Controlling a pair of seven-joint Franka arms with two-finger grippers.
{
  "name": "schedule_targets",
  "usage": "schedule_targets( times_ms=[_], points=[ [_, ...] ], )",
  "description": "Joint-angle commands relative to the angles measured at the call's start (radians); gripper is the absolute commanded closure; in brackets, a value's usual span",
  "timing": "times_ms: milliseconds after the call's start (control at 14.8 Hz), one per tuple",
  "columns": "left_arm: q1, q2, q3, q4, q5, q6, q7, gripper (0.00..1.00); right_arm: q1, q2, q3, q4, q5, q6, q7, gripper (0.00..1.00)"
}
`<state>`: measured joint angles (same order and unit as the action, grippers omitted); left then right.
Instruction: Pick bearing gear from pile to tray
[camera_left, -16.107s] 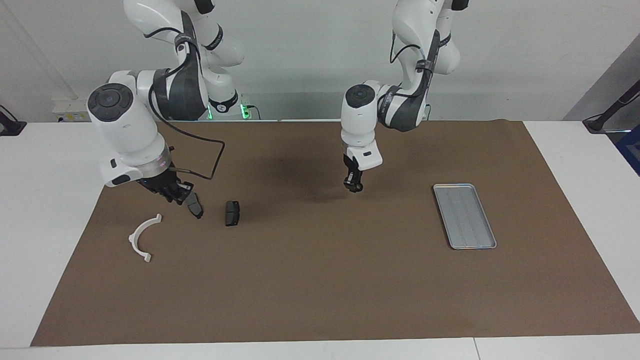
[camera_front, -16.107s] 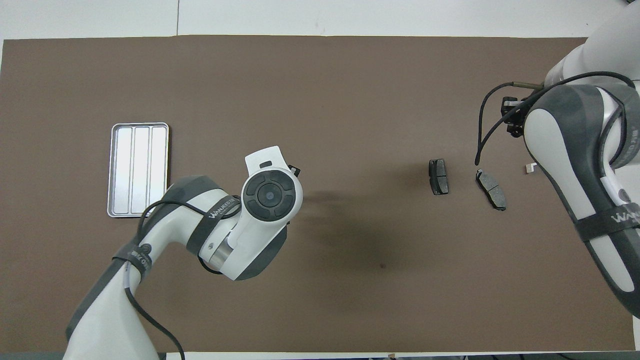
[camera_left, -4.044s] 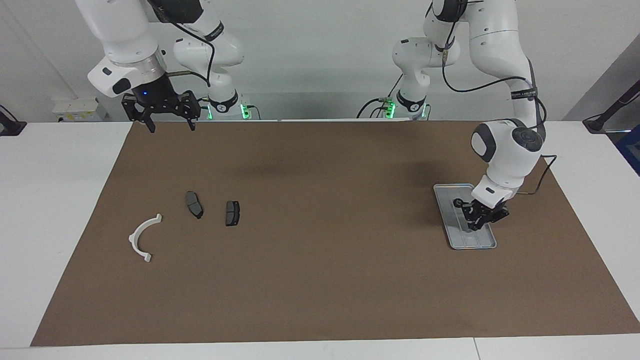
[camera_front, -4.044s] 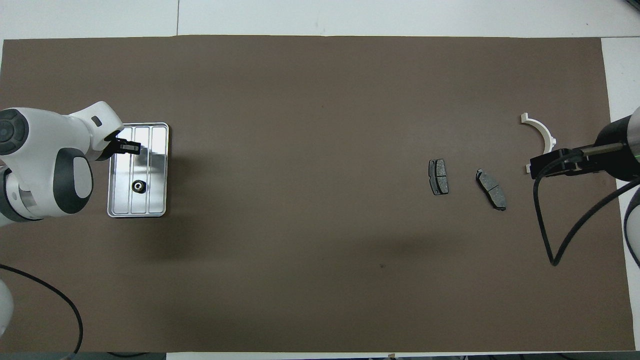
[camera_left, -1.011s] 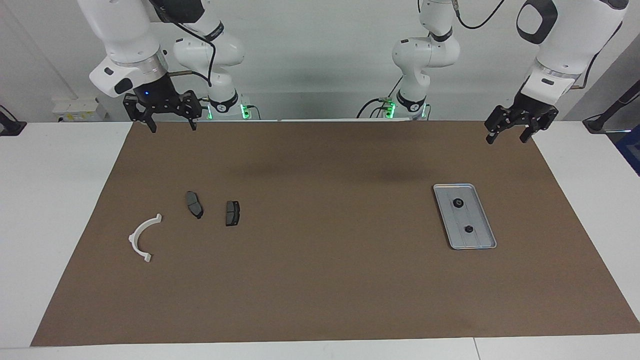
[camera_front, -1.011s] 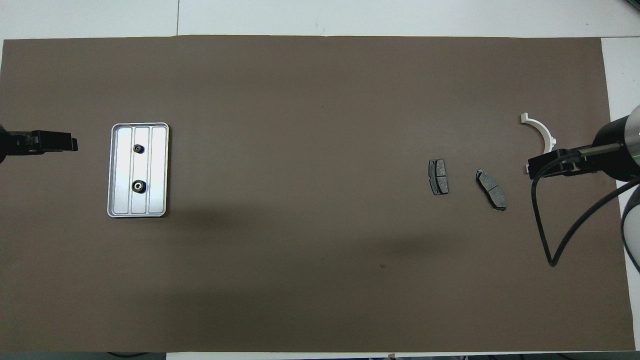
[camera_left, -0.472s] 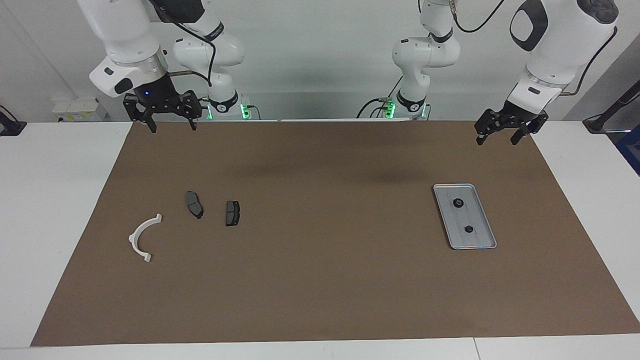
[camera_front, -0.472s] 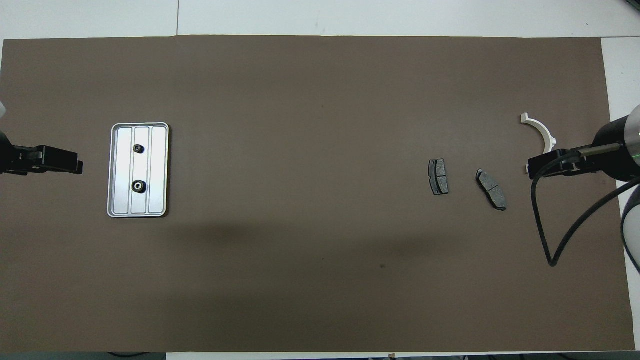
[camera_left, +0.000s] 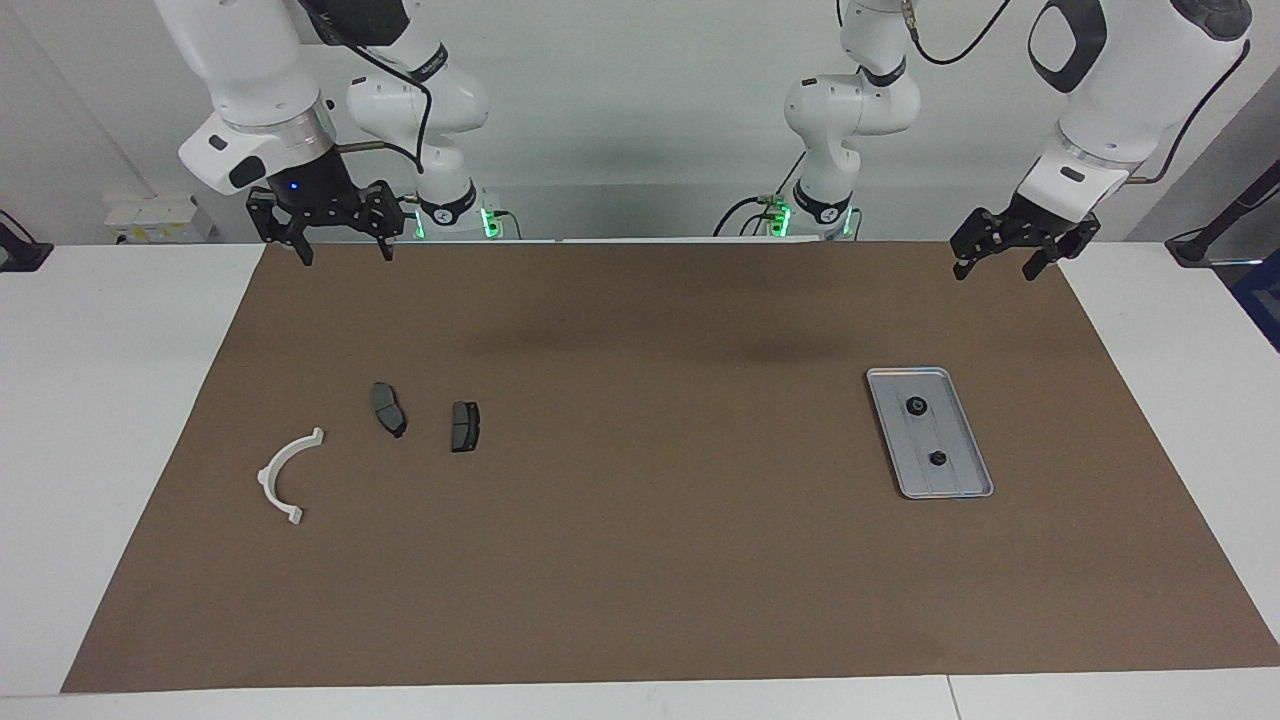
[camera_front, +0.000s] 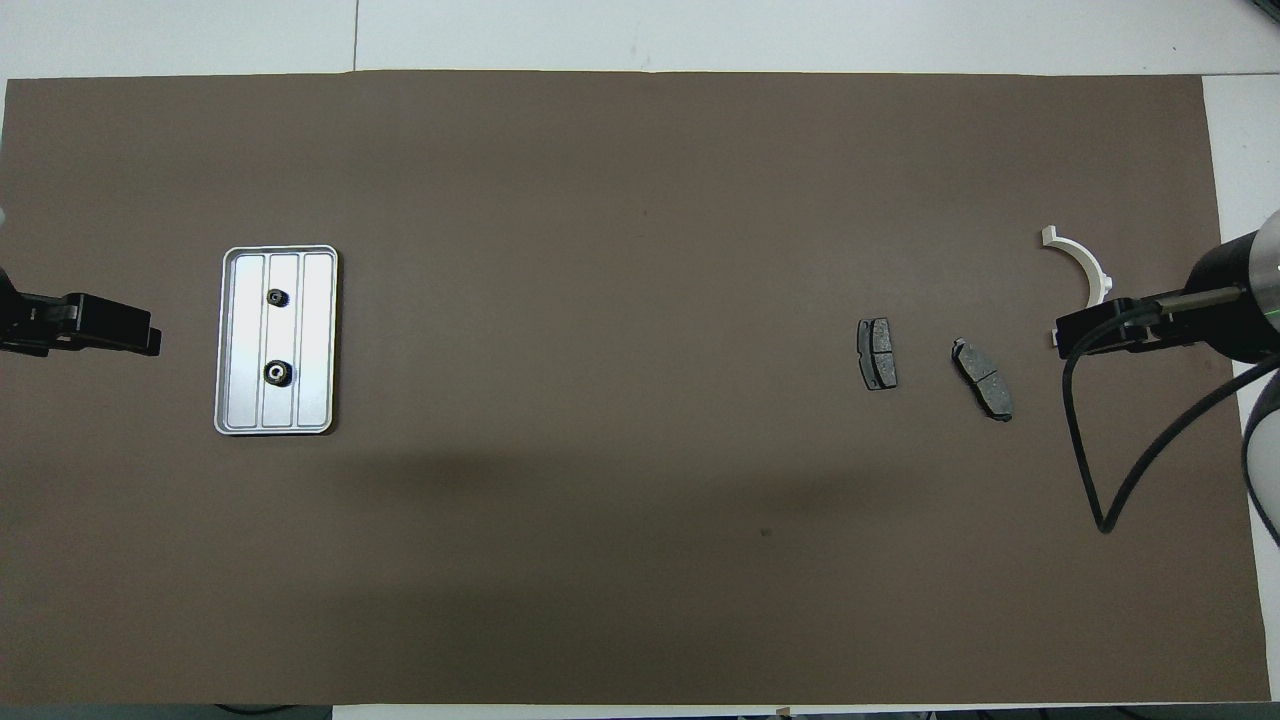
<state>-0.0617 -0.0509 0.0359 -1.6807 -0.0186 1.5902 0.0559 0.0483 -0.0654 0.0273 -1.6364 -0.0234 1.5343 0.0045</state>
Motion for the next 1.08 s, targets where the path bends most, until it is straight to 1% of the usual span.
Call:
schedule_targets(
  times_ms=[0,337,1011],
  points=[
    [-0.029,0.013,0.004,0.027,0.008,-0.029,0.008,0.01,-0.005,-0.014,0.005,-0.013,0.016,0.017,0.011,0.00],
    [-0.047,0.011,0.005,0.024,0.006,-0.021,0.009,0.00,-0.005,-0.014,0.005,-0.013,0.016,0.015,0.009,0.00],
    [-0.047,0.006,0.007,0.013,0.014,-0.027,0.009,0.00,-0.005,-0.014,0.005,-0.013,0.016,0.015,0.009,0.00]
  ],
)
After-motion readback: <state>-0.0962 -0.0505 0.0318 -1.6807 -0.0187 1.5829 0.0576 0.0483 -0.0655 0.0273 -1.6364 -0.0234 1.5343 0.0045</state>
